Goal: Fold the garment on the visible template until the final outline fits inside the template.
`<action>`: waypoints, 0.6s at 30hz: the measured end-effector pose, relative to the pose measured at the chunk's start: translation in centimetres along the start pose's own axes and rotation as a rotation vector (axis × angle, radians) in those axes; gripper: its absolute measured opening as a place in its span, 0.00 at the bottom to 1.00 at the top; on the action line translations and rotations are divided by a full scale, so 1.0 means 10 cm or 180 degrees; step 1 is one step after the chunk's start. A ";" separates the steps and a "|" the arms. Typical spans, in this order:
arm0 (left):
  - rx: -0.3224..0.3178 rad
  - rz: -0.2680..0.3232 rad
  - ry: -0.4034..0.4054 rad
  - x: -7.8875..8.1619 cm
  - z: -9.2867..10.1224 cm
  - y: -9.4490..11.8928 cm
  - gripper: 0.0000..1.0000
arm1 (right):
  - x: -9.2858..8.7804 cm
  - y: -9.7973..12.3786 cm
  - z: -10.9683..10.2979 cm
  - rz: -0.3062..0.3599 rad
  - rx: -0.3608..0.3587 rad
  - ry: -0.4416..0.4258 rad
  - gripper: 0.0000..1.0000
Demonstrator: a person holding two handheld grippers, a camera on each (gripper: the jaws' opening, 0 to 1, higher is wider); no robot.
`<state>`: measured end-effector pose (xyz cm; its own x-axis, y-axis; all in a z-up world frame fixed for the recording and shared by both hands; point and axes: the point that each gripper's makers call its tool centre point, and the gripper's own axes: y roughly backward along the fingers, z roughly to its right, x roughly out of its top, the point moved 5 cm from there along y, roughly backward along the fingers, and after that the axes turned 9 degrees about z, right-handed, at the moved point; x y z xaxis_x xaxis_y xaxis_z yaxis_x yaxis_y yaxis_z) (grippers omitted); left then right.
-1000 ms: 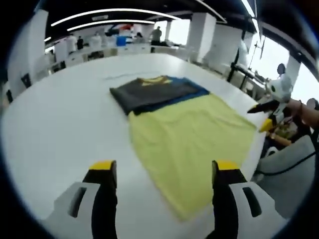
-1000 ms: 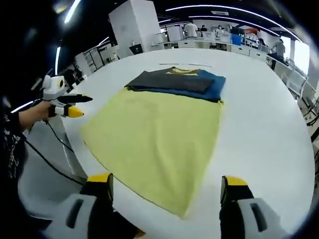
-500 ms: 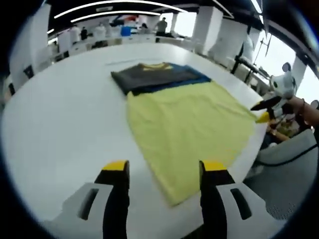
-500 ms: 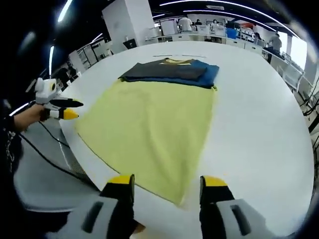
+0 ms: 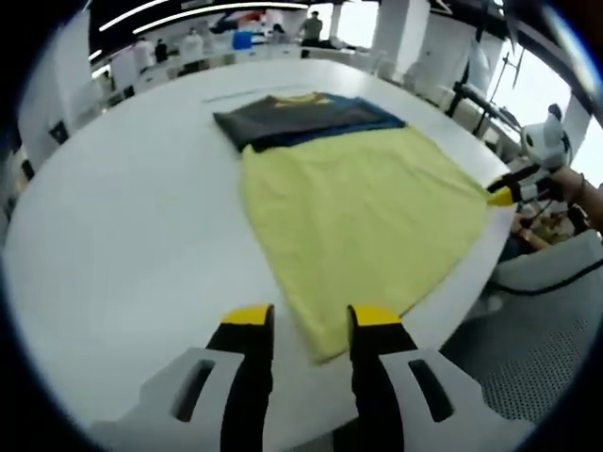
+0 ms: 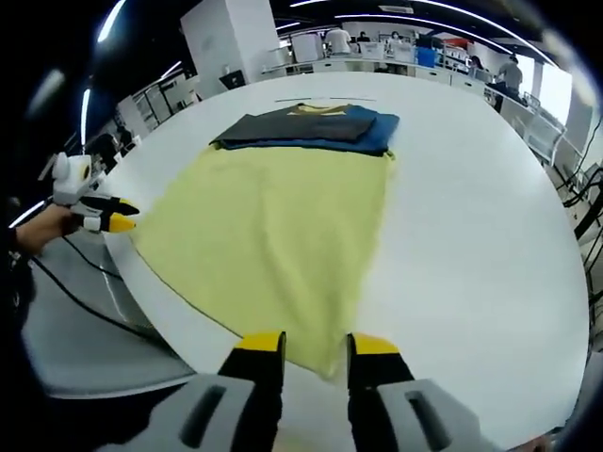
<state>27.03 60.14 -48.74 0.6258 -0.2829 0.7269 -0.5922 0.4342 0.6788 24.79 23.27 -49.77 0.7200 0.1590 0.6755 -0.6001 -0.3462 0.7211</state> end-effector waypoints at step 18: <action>0.0118 -0.0165 0.0254 -0.16 0.00 0.02 0.06 | -0.03 -0.03 0.10 0.0056 -0.0122 -0.0112 0.04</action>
<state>25.87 60.74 -49.77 0.6936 -0.2346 0.6811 -0.5755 0.3883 0.7197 25.16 22.37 -50.33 0.7205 0.1204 0.6829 -0.6253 -0.3128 0.7149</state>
